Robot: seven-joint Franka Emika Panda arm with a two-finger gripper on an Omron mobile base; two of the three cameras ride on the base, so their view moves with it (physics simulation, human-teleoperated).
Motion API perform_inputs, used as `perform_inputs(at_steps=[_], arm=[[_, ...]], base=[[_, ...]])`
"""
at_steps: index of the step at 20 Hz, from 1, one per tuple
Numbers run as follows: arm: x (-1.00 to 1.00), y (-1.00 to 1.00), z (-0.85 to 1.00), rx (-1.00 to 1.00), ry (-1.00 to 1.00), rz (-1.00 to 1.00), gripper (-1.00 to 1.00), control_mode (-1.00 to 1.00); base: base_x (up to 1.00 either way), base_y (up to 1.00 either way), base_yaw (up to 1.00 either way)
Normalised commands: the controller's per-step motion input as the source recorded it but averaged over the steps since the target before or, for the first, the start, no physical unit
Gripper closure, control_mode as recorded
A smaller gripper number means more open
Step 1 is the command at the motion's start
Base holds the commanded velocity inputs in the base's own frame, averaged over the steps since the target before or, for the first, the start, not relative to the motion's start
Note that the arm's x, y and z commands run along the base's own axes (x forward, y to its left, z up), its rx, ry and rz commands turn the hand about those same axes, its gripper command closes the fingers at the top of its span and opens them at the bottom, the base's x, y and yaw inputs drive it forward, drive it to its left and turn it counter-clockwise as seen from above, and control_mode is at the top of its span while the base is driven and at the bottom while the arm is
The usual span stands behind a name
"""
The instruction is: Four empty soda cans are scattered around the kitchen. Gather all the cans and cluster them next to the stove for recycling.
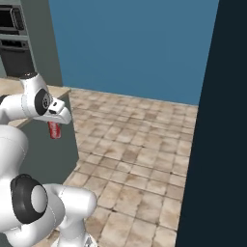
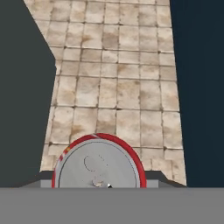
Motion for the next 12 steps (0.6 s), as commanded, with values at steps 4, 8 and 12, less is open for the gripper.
perform_inputs(at_steps=[4, 8, 12], arm=[[0.00, 0.00, 0.00, 0.00, 0.00, 0.00, 1.00, 1.00], [0.00, 0.00, 0.00, 0.00, 0.00, 0.00, 1.00, 1.00], [0.00, 0.00, 0.00, 0.00, 0.00, 0.00, 1.00, 1.00]], base=[[0.60, -0.36, 0.05], [0.60, -0.36, 0.05], [0.58, -0.37, 0.05]])
